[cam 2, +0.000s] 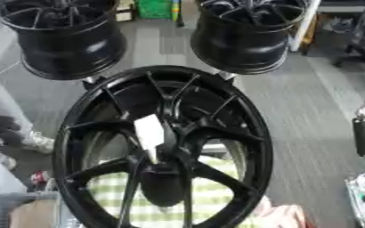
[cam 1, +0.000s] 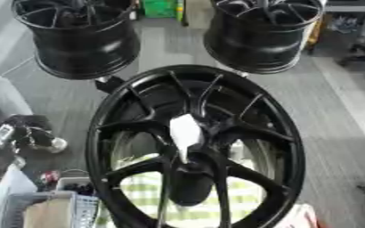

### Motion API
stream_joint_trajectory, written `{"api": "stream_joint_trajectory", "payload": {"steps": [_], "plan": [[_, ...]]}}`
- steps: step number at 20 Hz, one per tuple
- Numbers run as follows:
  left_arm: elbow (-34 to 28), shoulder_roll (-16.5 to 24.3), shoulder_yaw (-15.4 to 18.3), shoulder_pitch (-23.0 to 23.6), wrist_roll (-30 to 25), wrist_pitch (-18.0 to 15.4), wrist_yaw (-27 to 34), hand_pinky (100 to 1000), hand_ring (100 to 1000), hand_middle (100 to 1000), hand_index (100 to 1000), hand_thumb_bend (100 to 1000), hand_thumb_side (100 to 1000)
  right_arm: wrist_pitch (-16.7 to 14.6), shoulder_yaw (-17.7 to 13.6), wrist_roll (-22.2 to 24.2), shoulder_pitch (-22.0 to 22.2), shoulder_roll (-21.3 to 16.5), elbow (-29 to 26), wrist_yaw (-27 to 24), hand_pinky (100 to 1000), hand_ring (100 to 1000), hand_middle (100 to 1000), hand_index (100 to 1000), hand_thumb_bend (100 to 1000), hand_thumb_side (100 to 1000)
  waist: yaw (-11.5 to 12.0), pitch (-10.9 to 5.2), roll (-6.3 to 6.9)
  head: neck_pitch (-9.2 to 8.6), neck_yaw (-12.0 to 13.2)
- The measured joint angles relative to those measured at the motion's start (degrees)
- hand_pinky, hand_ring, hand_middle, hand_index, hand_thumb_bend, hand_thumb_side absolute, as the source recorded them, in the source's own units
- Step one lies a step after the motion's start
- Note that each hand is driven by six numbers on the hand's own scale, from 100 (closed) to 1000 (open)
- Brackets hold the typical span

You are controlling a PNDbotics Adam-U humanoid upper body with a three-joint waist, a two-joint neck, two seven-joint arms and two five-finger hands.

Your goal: Pull the pin out of the wheel hub.

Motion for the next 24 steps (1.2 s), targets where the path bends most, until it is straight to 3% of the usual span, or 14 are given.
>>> {"api": "stream_joint_trajectory", "payload": {"steps": [8, 24], "plan": [[0.0, 0.0, 0.0, 0.0, -0.3, -0.2, 0.0, 677, 652, 645, 770, 100, 910, -3.7, 3.3, 0.6, -0.5, 1.7, 0.5, -3.5, 582, 653, 720, 864, 100, 652, 0.4, 0.13, -0.05, 0.00, -0.1], [-0.1, 0.0, 0.0, -0.1, -0.5, 0.0, 0.1, 676, 655, 646, 769, 100, 908, -4.2, 4.4, 1.1, -1.0, 2.1, 1.5, -4.1, 582, 649, 712, 862, 100, 672, 0.5, 0.13, -0.15, 0.00, -0.2]]}}
